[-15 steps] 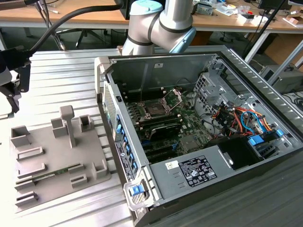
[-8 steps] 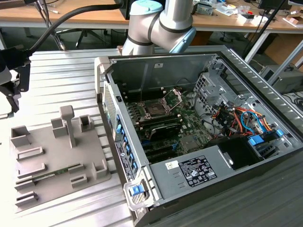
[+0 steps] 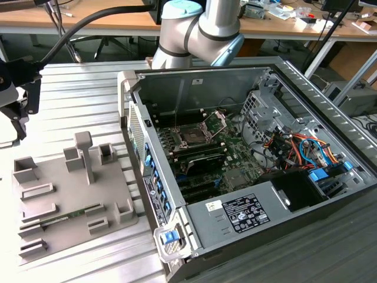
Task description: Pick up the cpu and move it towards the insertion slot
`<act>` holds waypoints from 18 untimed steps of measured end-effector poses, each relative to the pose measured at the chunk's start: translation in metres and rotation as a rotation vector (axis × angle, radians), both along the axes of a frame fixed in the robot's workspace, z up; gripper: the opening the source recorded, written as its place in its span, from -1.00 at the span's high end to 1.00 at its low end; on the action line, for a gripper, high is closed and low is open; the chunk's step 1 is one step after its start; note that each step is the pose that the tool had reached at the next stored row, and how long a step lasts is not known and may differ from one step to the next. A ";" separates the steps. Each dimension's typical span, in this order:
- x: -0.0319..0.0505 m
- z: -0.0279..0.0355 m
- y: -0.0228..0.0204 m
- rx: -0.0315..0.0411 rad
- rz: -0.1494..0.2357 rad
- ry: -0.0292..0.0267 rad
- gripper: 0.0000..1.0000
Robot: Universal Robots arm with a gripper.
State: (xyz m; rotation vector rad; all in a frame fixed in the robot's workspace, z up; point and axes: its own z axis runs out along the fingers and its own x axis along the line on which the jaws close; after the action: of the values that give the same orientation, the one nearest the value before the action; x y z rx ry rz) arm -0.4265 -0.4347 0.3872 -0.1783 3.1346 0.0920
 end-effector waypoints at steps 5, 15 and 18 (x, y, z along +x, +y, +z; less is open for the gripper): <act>0.0069 -0.0001 0.0000 0.0001 0.000 -0.0001 -0.10; 0.0207 -0.0001 0.0000 0.0001 0.000 -0.0001 -0.10; 0.0260 -0.0001 0.0000 0.0001 0.000 -0.0001 -0.10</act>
State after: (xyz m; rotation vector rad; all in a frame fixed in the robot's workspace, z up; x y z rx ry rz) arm -0.4005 -0.4347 0.3871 -0.1782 3.1346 0.0921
